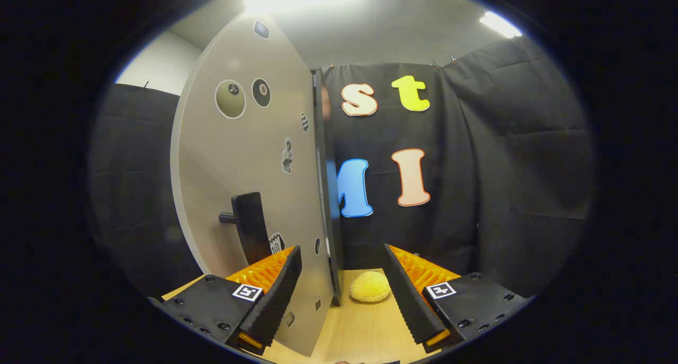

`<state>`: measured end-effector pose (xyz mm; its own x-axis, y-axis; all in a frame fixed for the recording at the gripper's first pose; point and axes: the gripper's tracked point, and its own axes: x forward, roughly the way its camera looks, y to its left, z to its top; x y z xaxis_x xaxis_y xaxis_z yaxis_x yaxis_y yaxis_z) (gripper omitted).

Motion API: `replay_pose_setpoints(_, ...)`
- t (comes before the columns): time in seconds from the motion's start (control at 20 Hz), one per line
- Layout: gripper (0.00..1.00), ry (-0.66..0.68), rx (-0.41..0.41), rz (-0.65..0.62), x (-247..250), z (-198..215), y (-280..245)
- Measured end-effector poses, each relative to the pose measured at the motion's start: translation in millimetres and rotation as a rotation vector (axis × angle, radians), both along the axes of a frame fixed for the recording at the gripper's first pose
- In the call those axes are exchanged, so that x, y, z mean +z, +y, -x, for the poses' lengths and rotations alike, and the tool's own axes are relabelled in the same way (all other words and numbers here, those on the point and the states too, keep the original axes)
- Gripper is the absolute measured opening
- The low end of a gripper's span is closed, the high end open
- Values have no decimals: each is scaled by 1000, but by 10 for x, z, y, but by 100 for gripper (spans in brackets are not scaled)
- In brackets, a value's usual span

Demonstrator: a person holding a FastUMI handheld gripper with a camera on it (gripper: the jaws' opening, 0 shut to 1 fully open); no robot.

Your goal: Open the shoe cabinet door, grab the shoes and put them into the shoe cabinet, then close the shoe cabinet door.

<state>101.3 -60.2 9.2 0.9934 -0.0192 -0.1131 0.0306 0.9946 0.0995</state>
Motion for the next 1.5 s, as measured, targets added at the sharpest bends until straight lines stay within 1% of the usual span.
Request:
replay_pose_setpoints(0.2, 96, 17, -6, -29, -8, -76, 478)
replay_pose_setpoints(0.4, 96, 12, -83, -8, -8, -183, 772)
replay_pose_setpoints(0.55, 96, 18, -105, 2, -17, -283, 994)
replay_pose_setpoints(0.75, 96, 32, -66, -17, -34, -488, 1401)
replay_pose_setpoints(0.9, 96, 57, 12, -2, -107, -614, 1815)
replay_pose_setpoints(0.95, 96, 66, 23, 18, -124, -614, 1887)
replay_pose_setpoints(1.1, 97, 64, 42, 46, -150, -601, 2010)
replay_pose_setpoints(1.2, 97, 71, 41, 57, -195, -578, 1998)
replay_pose_setpoints(1.5, 97, 79, 11, 36, -221, -533, 1801)
